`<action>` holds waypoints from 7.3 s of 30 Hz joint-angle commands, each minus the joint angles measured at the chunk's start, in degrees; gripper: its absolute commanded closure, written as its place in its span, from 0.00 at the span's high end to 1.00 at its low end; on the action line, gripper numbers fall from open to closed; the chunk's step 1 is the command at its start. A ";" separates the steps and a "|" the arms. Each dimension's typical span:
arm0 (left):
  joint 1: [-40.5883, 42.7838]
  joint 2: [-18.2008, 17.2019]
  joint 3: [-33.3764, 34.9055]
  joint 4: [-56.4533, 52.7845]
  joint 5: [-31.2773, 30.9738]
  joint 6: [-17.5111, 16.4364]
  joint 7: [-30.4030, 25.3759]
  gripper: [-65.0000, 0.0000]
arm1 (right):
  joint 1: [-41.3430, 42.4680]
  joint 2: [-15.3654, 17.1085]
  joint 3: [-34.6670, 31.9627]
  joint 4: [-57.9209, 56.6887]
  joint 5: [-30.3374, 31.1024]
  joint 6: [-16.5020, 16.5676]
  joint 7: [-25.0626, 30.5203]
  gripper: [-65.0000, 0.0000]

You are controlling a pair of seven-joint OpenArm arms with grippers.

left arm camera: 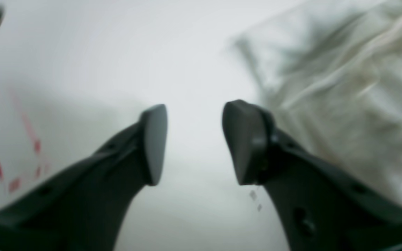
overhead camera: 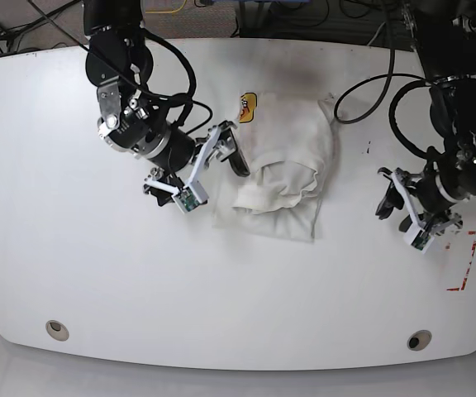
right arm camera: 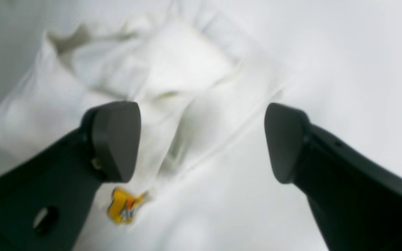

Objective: Fold the T-shirt properly
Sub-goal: 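Open the left gripper and move it away from the folded shirt, then grasp the shirt's two sides with both grippers, pinching toward each other, then pull the shirt with both grippers toward the robot's body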

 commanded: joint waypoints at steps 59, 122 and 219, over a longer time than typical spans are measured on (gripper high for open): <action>-6.06 13.74 -4.33 -21.61 -12.81 -0.08 -0.34 0.51 | 13.03 -4.03 -0.08 -28.08 11.25 5.26 6.92 0.00; -2.81 11.72 7.81 -18.09 -8.50 -0.08 0.02 0.05 | 10.30 -4.11 0.10 -15.95 11.34 4.82 3.41 0.00; -21.36 2.22 18.27 -23.54 -3.14 -0.08 -24.95 0.17 | 31.84 -1.48 0.10 -43.29 5.19 0.42 13.87 0.86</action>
